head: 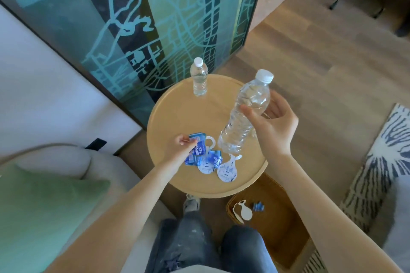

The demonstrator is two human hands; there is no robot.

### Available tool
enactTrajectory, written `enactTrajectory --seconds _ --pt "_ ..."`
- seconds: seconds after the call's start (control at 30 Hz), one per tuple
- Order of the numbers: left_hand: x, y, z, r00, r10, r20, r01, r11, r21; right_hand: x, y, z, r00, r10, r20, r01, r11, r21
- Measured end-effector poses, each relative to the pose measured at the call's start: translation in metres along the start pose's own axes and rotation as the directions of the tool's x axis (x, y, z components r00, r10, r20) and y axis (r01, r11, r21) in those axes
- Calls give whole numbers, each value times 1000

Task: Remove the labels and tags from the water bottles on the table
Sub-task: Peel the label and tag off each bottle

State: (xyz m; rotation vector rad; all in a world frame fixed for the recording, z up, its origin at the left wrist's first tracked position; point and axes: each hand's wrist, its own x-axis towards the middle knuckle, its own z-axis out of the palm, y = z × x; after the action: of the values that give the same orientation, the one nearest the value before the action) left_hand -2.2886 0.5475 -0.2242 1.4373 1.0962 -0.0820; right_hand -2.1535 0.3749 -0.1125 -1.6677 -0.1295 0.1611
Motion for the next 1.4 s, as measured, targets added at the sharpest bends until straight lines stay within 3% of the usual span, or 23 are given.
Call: enactTrajectory --seconds 0.23,0.37,0.5,0.6,0.67,0.8,0.93,1.17,1.4 --pt "46 -53 13 991 -134 11 133 987 95 14 42 29 999 -34 -33 32 998 -57" --pt "52 -63 15 992 -127 10 121 963 240 14 49 38 999 -16 -51 12 997 -82" --pt "50 -62 5 999 -4 54 -25 853 521 11 50 49 999 2 -41 -6 995 -95" --pt "48 -57 -9 978 199 66 -184 669 720 9 52 60 999 -11 -32 8 996 -91" --pt "47 -53 -19 925 360 123 -315 543 779 9 56 69 1000 -9 -26 7 996 -87" --pt "54 -44 -32 727 626 282 -565 312 764 16 70 87 1000 -8 -22 6 996 -90" --pt "79 -45 -36 633 694 343 -619 189 762 28 93 108 999 -13 -51 8 995 -102" --pt "133 -58 -28 697 636 332 -599 261 757 54 147 146 994 -60 -90 48 991 -125" --pt "173 -55 -25 716 631 298 -580 301 756 75 187 169 986 -98 -135 79 987 -137"
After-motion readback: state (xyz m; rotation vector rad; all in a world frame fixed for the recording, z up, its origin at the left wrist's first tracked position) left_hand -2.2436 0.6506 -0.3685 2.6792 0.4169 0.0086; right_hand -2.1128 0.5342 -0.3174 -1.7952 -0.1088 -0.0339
